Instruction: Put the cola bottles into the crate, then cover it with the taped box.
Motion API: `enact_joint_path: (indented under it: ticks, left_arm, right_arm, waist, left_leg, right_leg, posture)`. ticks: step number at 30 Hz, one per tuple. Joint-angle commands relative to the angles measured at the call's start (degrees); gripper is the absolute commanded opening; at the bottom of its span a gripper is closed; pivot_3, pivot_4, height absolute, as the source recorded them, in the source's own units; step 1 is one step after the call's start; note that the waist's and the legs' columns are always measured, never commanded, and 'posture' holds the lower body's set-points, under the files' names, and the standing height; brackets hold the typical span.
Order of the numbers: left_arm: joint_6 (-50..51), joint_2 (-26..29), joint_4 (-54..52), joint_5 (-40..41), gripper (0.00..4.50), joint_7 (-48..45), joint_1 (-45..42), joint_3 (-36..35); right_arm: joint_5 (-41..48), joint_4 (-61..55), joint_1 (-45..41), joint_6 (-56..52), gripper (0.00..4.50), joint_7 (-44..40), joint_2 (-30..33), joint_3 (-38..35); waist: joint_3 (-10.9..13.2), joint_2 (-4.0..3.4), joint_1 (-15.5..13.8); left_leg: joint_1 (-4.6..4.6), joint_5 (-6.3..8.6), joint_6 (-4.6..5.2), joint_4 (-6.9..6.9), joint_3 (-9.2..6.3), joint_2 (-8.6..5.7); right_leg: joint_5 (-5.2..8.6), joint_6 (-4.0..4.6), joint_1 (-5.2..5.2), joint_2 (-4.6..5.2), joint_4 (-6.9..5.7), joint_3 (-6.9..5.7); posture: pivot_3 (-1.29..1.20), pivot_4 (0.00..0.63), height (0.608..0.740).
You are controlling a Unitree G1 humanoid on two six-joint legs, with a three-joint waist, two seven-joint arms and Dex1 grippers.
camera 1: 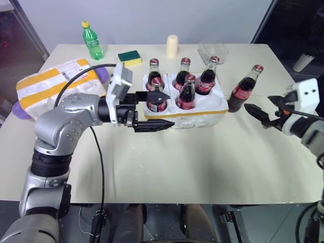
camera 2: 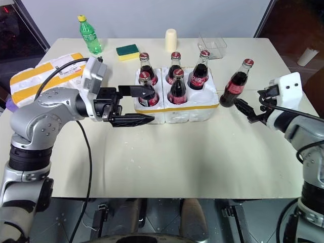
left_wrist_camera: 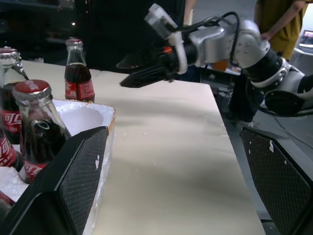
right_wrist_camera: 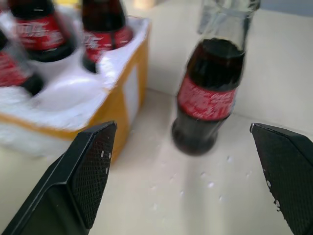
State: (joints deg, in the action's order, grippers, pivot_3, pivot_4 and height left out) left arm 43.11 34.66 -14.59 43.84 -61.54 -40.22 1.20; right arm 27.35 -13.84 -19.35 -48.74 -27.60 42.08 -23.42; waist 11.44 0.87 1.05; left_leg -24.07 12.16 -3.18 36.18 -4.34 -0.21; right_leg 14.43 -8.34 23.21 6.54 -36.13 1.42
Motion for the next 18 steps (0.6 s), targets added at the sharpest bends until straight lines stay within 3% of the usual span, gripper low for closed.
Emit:
enact_joint_path:
  ticks: [1, 18]
  left_arm:
    - [-1.3, 0.4, -1.0, -0.5, 4.50, 0.1, -0.8, -0.6]
    - [-1.3, 3.4, -3.5, -0.2, 4.50, 1.3, 1.4, -2.5]
  right_arm:
    - [-2.0, 6.8, -4.0, 6.7, 4.45, -0.3, -1.3, 1.6]
    - [-9.2, 42.5, -22.0, 25.8, 4.45, -5.0, -5.1, 8.8]
  waist:
    - [0.0, -0.01, 0.0]
    - [0.0, -0.03, 0.1]
  left_leg:
    - [0.00, 0.00, 0.00, -0.01, 0.00, 0.00]
    - [0.01, 0.00, 0.00, -0.07, 0.00, 0.00]
  right_leg:
    - [0.00, 0.00, 0.00, 0.00, 0.00, 0.00]
    - [-0.01, -0.02, 0.01, 0.00, 0.00, -0.01]
  posture:
    - [0.00, 0.150, 0.739]
    - [0.00, 0.150, 0.739]
